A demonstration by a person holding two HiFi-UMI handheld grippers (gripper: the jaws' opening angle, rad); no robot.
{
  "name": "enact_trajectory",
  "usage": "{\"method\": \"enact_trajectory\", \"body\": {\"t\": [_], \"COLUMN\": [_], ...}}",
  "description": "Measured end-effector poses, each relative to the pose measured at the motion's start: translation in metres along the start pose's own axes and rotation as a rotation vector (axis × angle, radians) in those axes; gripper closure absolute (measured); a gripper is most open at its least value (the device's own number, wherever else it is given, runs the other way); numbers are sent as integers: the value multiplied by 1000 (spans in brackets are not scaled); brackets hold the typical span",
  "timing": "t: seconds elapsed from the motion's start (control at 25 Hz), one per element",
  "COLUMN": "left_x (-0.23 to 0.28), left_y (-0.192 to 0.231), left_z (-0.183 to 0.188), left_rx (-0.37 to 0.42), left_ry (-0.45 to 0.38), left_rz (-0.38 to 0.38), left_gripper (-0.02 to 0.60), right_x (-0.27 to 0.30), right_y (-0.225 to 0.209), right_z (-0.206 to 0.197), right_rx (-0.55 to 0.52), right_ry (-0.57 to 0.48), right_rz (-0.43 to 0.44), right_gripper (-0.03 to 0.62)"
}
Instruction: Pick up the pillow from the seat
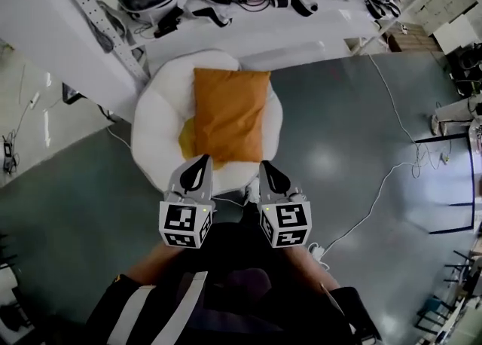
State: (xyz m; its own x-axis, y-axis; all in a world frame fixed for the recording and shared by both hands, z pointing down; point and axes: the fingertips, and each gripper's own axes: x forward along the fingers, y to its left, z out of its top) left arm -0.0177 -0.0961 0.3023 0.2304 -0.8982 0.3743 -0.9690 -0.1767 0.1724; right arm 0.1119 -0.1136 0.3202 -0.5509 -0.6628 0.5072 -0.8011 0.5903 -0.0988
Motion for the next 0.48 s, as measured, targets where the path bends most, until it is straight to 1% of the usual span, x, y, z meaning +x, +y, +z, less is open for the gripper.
{"method": "enact_trajectory", "body": {"t": [0.28,0.48], "left_x": [45,73], "left_y": [-13,-25], "left_z": [4,8], "left_rx": [-34,-86], "left_ry": [23,6], "left_rz": [72,89], "left_gripper": [578,577], "right_x": [31,48], "right_y": [-47,-77], "right_z": [0,-5], "right_rx": [-13,-28], "right_ry": [28,66], "right_rz": [74,119], "right_gripper": [592,592]}}
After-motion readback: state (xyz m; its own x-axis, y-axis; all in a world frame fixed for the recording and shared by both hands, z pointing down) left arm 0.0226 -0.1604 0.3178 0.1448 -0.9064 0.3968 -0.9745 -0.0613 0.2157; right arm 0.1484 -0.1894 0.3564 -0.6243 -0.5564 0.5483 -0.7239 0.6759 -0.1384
